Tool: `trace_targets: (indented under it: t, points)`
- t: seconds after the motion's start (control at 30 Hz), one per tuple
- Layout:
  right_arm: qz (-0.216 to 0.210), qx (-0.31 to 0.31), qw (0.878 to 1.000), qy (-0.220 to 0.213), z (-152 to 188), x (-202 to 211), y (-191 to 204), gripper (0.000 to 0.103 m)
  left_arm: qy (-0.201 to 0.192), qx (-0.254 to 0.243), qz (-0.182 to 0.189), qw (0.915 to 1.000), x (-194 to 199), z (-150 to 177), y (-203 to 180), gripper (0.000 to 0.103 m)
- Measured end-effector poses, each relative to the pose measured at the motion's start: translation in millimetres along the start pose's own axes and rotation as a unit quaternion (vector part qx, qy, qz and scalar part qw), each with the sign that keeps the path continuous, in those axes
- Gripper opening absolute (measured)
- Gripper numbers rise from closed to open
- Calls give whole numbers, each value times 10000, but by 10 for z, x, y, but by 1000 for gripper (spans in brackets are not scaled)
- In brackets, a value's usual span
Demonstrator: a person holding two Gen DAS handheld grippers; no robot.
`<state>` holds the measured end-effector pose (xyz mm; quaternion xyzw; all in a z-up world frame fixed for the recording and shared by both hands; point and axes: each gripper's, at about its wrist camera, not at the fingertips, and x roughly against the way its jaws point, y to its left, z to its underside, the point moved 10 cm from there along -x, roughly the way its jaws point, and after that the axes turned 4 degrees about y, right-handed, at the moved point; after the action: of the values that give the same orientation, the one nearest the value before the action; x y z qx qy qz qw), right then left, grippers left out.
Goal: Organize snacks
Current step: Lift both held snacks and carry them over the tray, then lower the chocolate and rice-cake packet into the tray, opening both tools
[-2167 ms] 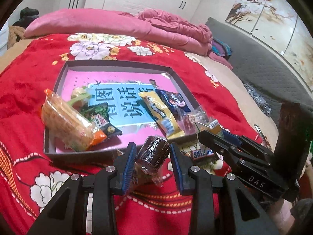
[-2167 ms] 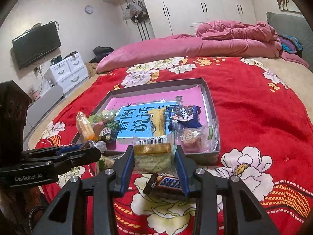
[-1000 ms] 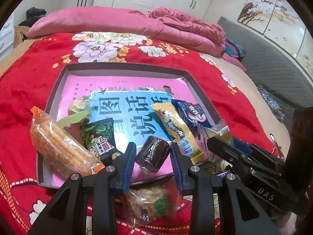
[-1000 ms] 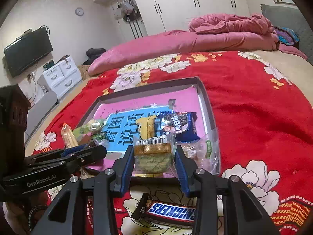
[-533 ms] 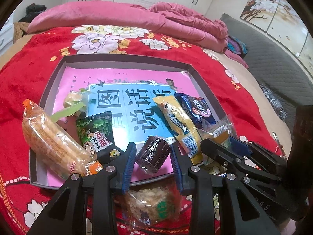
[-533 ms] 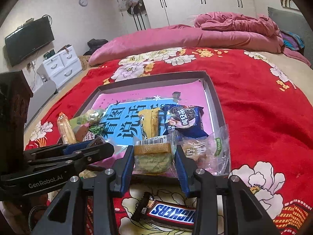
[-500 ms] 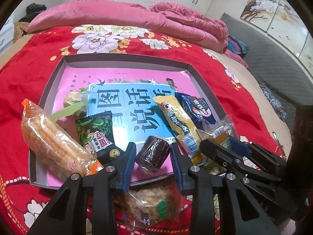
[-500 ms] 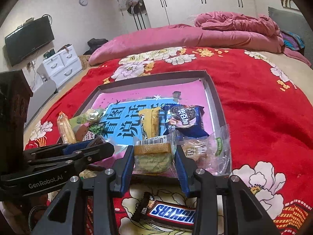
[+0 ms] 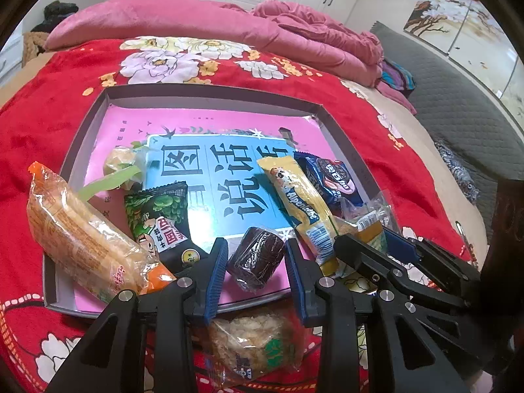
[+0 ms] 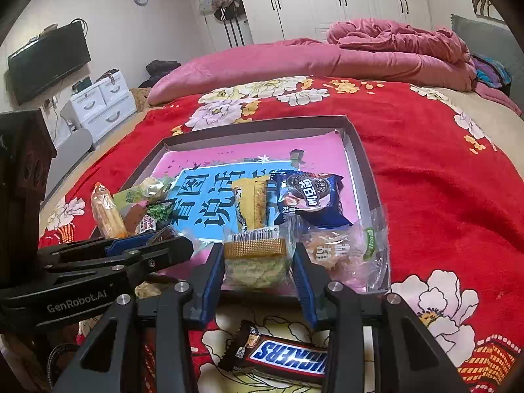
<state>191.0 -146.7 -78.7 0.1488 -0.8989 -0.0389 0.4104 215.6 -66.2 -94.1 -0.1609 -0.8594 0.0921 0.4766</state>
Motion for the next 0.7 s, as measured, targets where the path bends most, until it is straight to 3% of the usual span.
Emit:
trace_targets:
  t: [0.53, 0.7]
  points:
    - [109, 43, 9999, -96, -28, 73, -40, 44, 47, 31, 21, 10000, -22, 6, 15, 37]
    - [105, -9, 9998, -169, -50, 111, -61, 50, 63, 9, 6, 10000, -30, 10, 13, 37]
